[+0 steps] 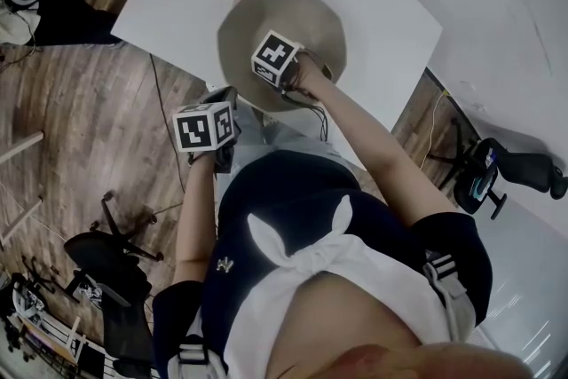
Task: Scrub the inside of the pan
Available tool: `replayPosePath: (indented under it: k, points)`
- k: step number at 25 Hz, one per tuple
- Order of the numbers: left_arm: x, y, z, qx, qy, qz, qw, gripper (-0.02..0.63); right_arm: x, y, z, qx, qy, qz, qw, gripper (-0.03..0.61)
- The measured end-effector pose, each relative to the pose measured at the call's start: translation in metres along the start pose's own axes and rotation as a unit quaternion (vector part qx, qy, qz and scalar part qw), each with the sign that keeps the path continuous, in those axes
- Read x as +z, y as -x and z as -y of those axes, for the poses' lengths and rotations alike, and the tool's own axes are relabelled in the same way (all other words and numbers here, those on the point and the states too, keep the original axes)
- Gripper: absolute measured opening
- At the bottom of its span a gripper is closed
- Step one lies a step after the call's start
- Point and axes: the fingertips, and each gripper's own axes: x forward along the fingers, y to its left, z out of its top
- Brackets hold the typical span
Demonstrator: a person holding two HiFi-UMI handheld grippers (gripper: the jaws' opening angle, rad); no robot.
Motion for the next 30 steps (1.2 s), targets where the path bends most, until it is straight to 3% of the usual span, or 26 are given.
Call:
replayPosePath:
  k: [7,16,24,30]
  points:
    - [0.000,0.000,0.001,-0.003,0.001,-0.001,1.0000,0.005,0.014,0.004,0.011,-0.027,0.005,0.012,1.000,0.094]
    - [0.001,0.000,0.000,-0.002,0.003,-0.001,1.0000,0.005,0.016,0.004,0.013,-0.019,0.012,-0.007,1.000,0.094]
    - [-0.001,0.000,0.001,-0.001,0.001,-0.002,1.0000,0.005,0.033,0.014,0.030,-0.077,0.059,0.023,0.995,0.095]
    - [0.000,0.002,0.001,-0.002,0.000,-0.002,1.0000,0.005,0.034,0.019,0.039,-0.091,0.050,0.034,0.994,0.119]
